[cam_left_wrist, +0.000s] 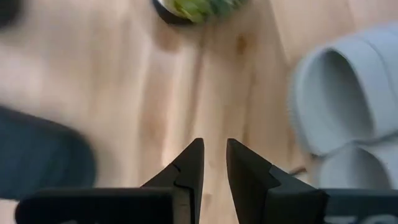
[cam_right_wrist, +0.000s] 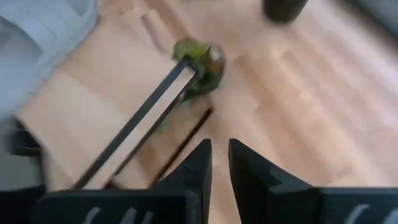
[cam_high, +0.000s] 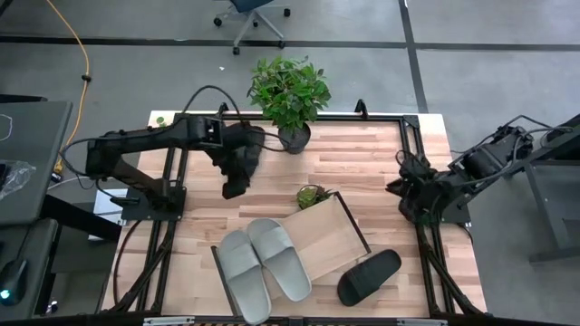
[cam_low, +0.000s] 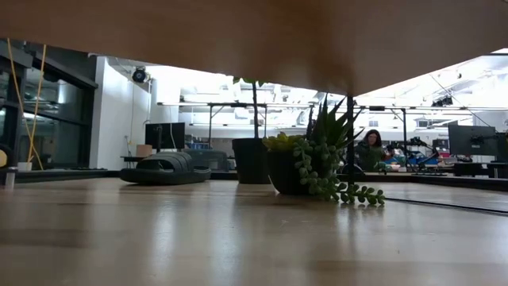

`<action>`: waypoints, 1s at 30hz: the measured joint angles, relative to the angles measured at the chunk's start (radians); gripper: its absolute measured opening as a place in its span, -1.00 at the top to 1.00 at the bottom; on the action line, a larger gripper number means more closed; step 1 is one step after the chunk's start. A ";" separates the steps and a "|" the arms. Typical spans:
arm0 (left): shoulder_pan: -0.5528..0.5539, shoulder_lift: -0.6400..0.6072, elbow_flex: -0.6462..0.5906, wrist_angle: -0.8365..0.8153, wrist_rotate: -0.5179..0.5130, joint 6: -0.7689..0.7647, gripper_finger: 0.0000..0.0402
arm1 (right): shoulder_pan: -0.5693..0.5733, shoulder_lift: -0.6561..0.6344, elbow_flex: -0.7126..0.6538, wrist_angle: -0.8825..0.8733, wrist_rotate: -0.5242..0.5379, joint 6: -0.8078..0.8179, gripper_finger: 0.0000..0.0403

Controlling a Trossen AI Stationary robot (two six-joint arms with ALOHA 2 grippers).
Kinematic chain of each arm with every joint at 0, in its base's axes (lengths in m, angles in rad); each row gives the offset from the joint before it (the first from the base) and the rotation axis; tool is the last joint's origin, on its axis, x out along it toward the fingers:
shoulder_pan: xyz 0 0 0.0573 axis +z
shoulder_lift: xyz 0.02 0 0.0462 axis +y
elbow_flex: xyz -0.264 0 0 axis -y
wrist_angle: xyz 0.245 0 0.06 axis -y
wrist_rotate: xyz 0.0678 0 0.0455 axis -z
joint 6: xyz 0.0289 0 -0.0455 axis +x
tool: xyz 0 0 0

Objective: Pick and place slides into the shelf
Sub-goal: Put the bottom black slipper on the shelf

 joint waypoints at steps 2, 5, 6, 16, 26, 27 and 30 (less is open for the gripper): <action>0.000 -0.033 0.000 0.000 -0.064 -0.011 0.71 | 0.000 -0.080 -0.088 0.070 -0.068 0.079 0.77; 0.000 -0.083 0.000 0.002 -0.136 -0.030 0.71 | 0.009 -0.181 -0.218 0.214 -0.181 0.195 0.77; 0.000 -0.099 0.000 0.009 -0.160 -0.037 0.71 | 0.015 -0.208 -0.264 0.274 -0.220 0.232 0.77; -0.002 -0.216 0.000 0.049 -0.274 -0.089 0.71 | 0.179 -0.264 -0.679 0.935 -0.451 0.528 0.77; -0.037 -0.218 0.000 0.087 -0.283 -0.068 0.71 | 0.471 -0.215 -0.783 0.989 -0.142 0.888 0.75; -0.044 -0.218 0.000 0.087 -0.285 -0.062 0.71 | 0.493 -0.199 -0.788 0.996 -0.118 0.923 0.73; -0.062 -0.218 0.000 0.087 -0.287 -0.058 0.71 | 0.549 -0.151 -0.793 1.016 -0.024 1.017 0.61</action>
